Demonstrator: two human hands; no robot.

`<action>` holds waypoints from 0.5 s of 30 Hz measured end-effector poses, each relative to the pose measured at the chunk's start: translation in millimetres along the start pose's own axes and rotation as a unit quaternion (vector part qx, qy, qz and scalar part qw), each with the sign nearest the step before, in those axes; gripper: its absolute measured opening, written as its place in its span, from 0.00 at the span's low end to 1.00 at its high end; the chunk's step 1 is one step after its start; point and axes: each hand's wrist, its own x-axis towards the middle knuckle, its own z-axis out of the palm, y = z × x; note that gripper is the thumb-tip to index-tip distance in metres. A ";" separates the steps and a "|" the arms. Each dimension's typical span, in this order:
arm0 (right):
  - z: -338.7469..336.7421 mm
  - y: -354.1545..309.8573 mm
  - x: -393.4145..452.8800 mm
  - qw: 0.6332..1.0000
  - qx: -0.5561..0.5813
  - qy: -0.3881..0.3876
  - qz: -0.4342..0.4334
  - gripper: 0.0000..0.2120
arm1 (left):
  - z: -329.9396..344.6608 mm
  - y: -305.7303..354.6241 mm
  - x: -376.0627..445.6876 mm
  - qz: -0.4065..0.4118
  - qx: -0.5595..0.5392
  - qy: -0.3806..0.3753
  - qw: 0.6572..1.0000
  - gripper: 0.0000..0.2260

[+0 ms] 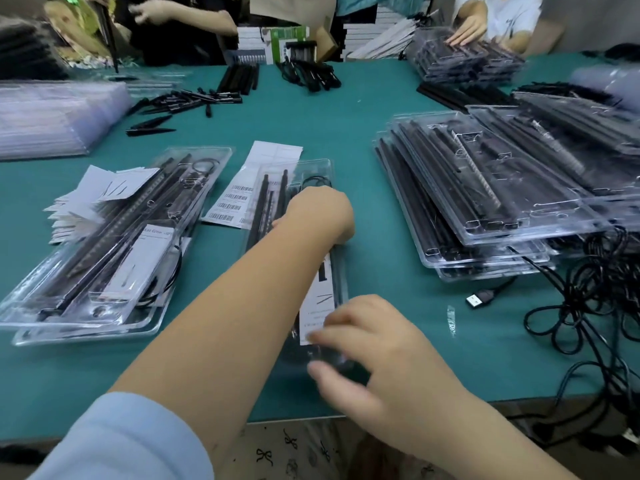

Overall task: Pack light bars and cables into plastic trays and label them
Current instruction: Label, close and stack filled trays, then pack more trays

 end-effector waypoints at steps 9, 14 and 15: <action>6.3 20.8 90.5 0.669 0.625 0.049 0.399 0.09 | -49.8 -41.9 -26.3 -0.054 -0.248 0.025 0.967 0.15; 11.8 29.2 120.5 0.735 0.556 0.012 0.388 0.10 | -61.7 -92.5 -41.7 -0.069 -0.444 0.140 0.883 0.10; 10.4 31.8 123.4 0.744 0.541 0.018 0.392 0.13 | -55.6 -95.1 -45.3 -0.058 -0.509 0.142 0.847 0.08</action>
